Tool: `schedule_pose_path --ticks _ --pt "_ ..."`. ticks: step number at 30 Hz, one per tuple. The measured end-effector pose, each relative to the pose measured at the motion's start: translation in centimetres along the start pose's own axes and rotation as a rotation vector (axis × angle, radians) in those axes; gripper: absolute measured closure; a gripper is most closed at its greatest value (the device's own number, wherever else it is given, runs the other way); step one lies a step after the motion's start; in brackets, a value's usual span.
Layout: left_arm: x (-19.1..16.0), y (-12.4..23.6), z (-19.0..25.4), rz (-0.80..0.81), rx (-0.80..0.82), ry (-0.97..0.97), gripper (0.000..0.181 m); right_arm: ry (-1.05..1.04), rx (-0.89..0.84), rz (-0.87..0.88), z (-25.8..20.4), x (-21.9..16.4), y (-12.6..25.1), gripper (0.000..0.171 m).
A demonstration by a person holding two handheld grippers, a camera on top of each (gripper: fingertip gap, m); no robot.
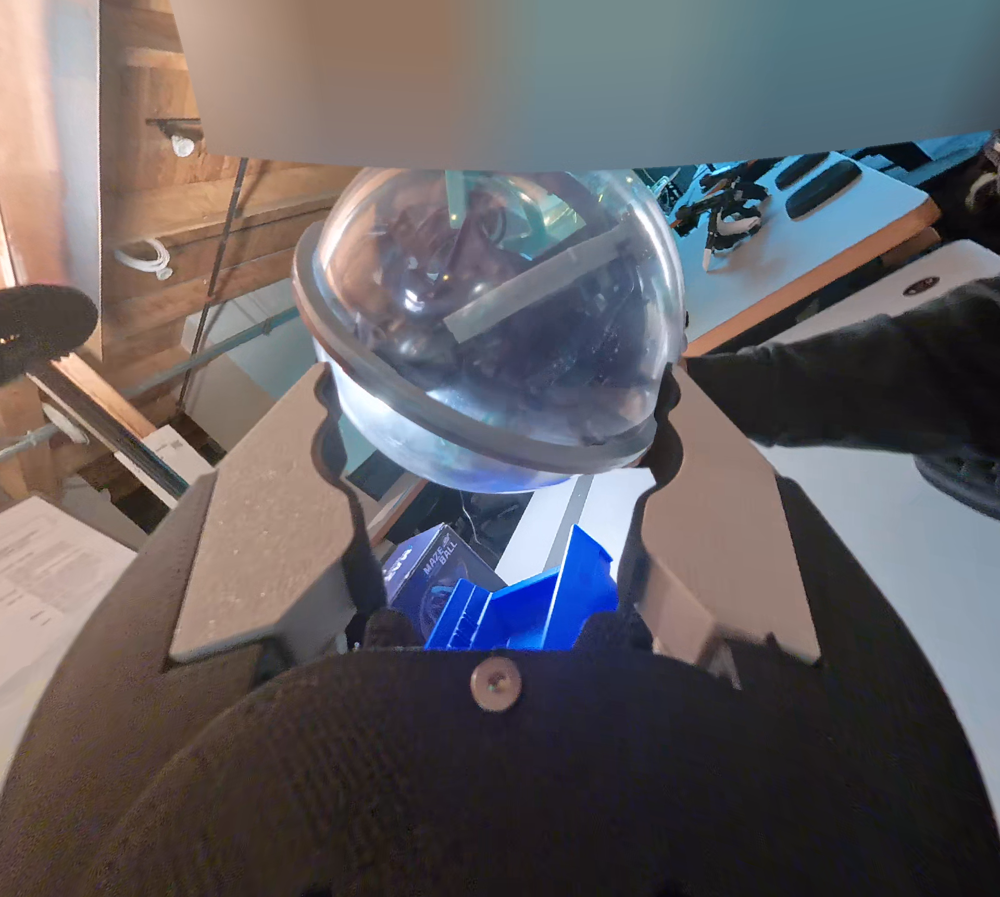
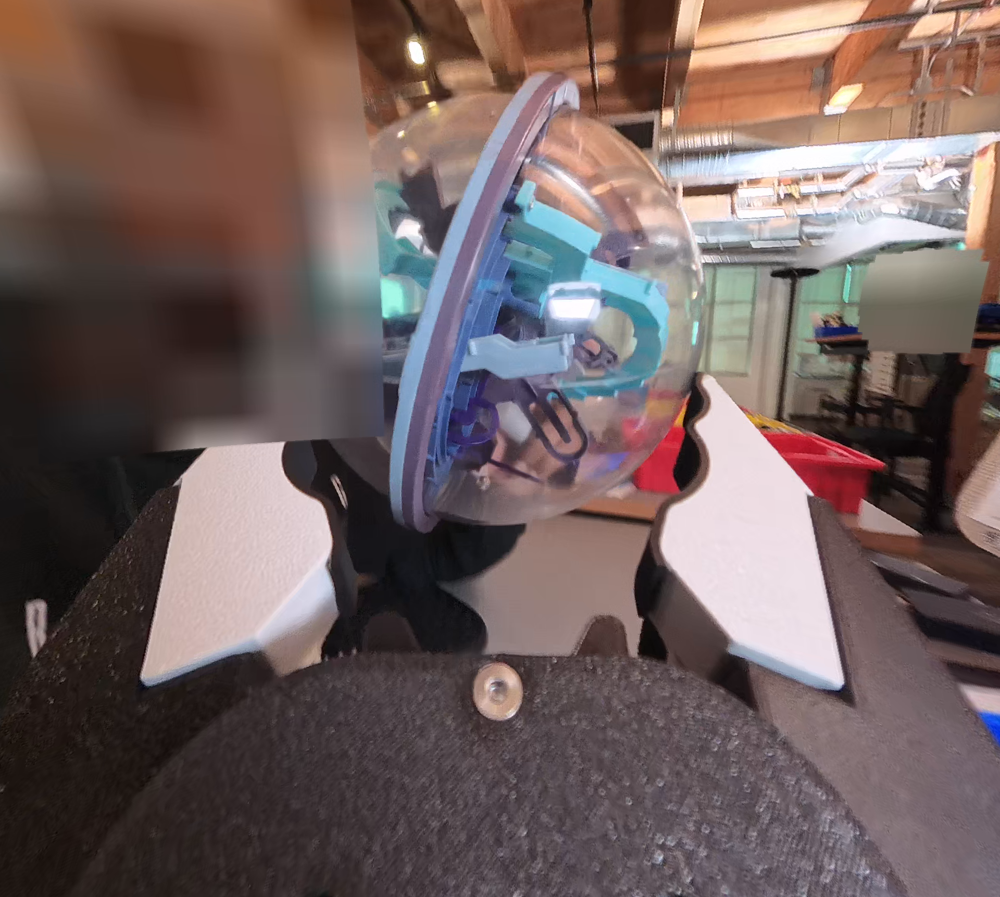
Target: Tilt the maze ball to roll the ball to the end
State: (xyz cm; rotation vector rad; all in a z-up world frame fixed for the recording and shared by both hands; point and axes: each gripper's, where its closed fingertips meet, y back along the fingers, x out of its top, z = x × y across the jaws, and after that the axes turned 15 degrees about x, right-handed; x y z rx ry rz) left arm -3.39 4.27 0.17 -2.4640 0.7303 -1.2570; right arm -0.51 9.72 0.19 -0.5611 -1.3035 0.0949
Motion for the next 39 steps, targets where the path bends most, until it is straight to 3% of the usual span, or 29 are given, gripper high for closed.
schedule_pose_path --ticks 1,5,10,14,39 --pt "-0.2 0.1 0.0 0.002 -0.009 -0.019 0.065 0.009 -0.013 -0.034 0.0 -0.3 0.0 0.036" --pt "-0.6 0.2 -0.2 0.009 -0.003 -0.061 0.065 0.044 -0.065 -0.138 0.0 -0.5 0.2 0.039" --pt "-0.3 0.2 -1.0 0.020 0.062 -0.177 0.065 0.107 -0.170 -0.228 0.5 -0.2 0.9 0.054" --pt "0.0 0.5 -0.5 0.046 0.050 -0.258 0.064 0.088 -0.204 -0.354 1.1 -2.2 0.1 0.039" --pt "1.5 1.1 1.8 0.139 0.020 -0.416 0.064 0.118 -0.070 -0.325 0.1 -3.8 -0.3 0.036"
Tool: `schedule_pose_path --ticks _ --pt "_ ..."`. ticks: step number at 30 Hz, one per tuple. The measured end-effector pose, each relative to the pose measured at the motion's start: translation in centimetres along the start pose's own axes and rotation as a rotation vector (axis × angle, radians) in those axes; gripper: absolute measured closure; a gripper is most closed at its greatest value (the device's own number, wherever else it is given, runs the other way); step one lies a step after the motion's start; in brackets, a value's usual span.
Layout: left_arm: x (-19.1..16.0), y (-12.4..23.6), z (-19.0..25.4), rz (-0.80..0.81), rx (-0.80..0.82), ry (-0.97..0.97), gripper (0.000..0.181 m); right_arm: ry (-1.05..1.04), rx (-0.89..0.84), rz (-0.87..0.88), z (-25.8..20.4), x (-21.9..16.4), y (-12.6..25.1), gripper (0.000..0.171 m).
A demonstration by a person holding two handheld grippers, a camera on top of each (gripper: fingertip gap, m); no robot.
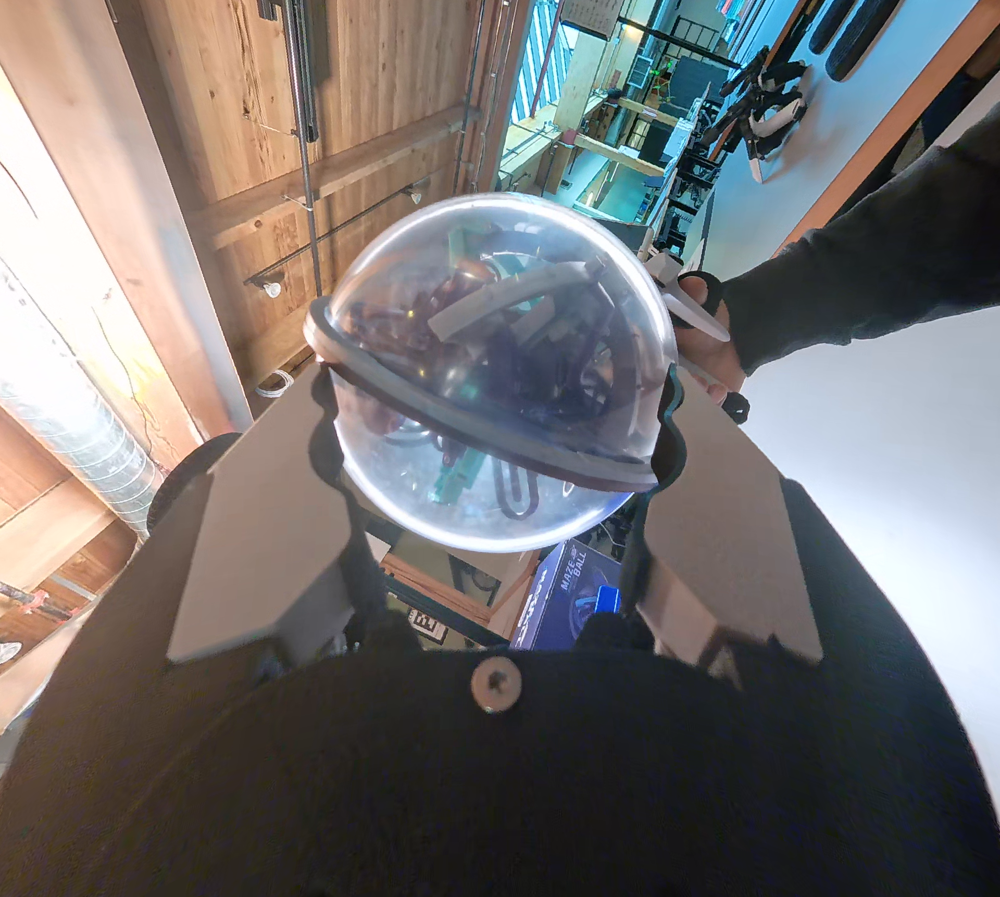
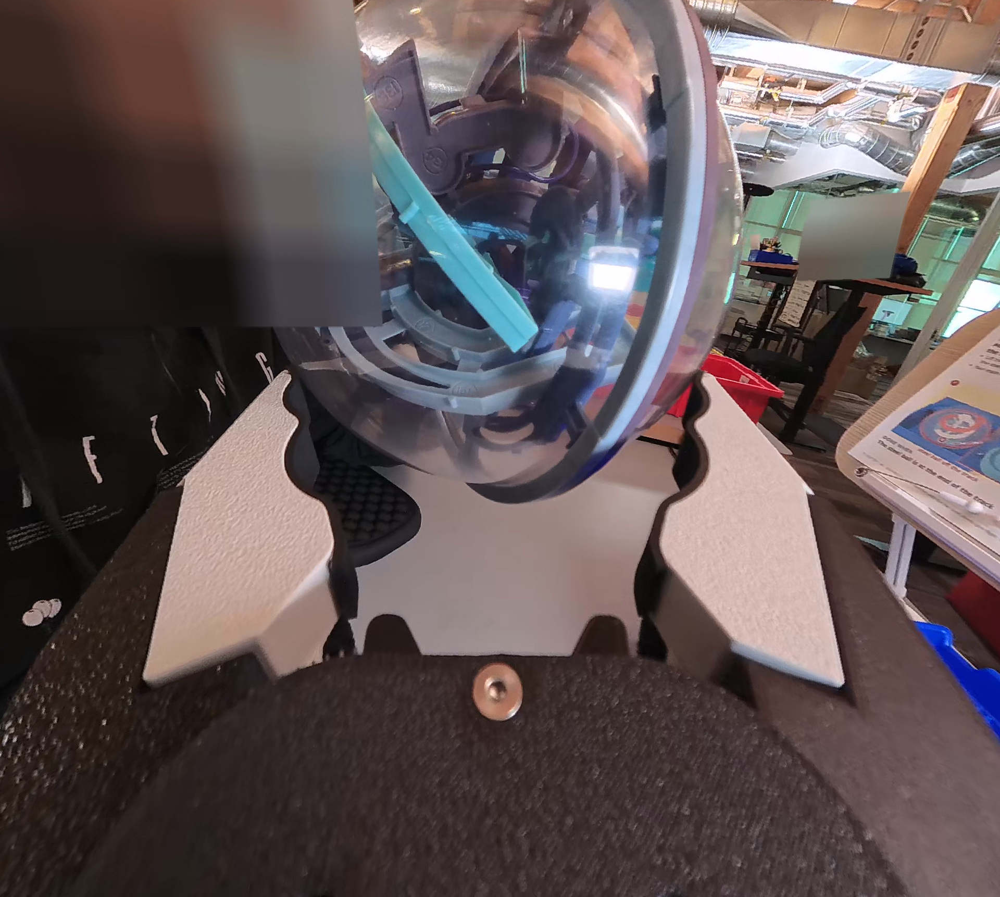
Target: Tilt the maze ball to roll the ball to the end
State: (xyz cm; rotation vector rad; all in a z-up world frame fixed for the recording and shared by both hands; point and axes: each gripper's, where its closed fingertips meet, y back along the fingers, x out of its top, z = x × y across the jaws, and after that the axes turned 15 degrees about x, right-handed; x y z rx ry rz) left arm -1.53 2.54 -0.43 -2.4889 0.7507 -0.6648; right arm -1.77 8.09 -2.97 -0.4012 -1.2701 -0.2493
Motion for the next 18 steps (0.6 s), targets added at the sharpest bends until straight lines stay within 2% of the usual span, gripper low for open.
schedule_pose_path --ticks 6,13,18 --pt "0.1 -0.2 -0.2 -0.024 0.007 0.007 0.064 -0.009 0.011 0.044 0.1 0.3 0.0 0.037" --pt "-0.1 -0.6 -0.2 -0.133 0.006 0.044 0.066 -0.111 0.090 0.237 0.6 -0.2 0.1 0.038" --pt "-1.1 -0.6 -0.1 -0.150 0.000 0.066 0.066 -0.140 0.077 0.261 1.3 -0.8 0.5 0.038"
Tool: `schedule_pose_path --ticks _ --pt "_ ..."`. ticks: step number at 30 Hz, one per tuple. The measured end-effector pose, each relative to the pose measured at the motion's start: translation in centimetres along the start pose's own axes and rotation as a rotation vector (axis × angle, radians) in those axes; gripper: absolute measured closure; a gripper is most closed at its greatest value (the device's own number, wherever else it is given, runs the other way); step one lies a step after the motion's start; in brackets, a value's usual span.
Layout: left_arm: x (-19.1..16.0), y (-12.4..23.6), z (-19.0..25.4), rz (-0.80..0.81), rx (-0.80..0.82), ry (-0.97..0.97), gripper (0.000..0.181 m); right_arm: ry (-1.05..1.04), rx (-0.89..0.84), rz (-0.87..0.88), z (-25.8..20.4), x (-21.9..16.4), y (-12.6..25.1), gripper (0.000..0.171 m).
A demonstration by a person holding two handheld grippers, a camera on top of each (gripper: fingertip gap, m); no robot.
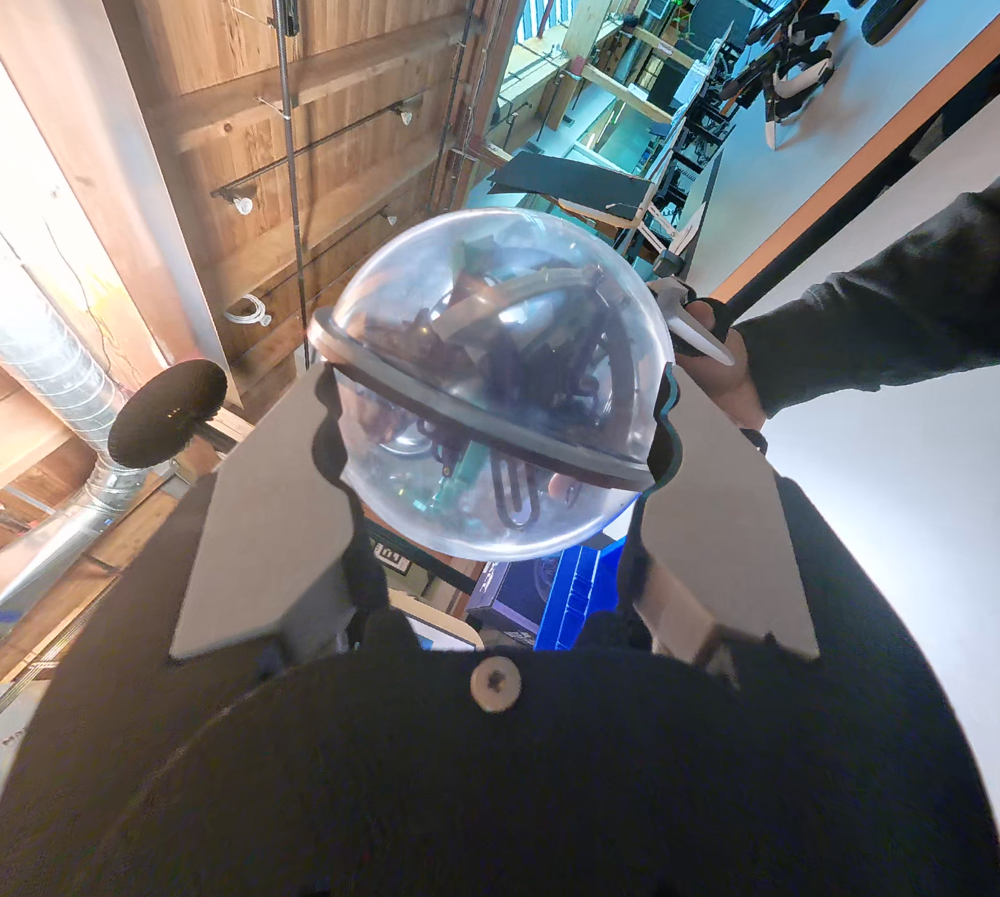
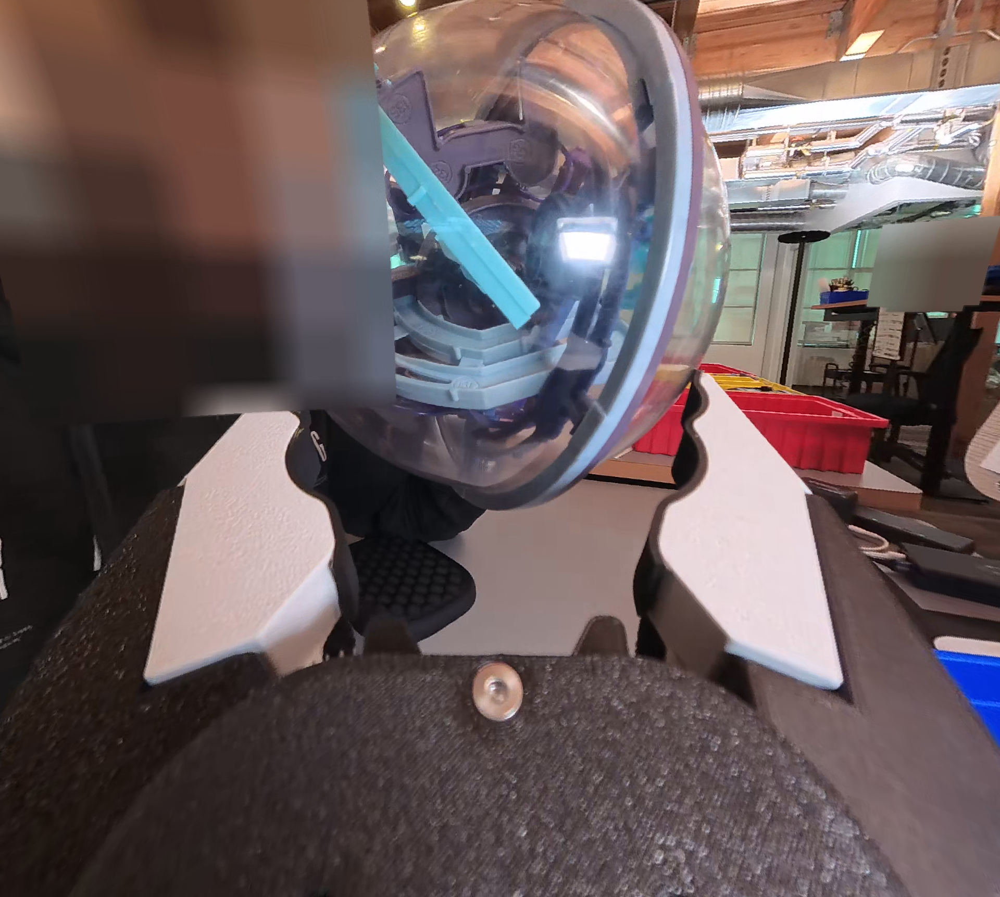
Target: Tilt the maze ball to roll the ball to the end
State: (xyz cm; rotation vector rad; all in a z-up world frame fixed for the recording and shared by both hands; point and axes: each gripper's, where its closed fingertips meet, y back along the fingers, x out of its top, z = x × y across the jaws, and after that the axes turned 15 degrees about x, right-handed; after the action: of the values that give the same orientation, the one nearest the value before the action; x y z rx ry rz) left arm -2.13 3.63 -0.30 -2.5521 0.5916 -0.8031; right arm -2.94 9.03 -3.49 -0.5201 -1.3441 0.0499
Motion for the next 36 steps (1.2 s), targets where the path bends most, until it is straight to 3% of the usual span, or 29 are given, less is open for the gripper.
schedule_pose_path --ticks 8,16,27,36 --pt "-1.4 -0.2 -1.4 0.030 0.044 0.092 0.066 0.022 -0.108 -0.019 1.2 1.0 0.1 0.037" --pt "-3.0 0.0 -2.5 0.084 0.066 0.134 0.066 0.161 -0.269 -0.172 1.9 1.9 -0.4 0.038" --pt "-7.4 0.2 -4.3 -0.096 0.035 0.120 0.061 0.417 -0.523 -0.422 4.2 1.8 -0.9 0.037" --pt "-9.2 0.9 -3.8 -0.130 0.012 0.179 0.063 0.383 -0.593 -0.530 5.1 0.6 -0.3 0.037"
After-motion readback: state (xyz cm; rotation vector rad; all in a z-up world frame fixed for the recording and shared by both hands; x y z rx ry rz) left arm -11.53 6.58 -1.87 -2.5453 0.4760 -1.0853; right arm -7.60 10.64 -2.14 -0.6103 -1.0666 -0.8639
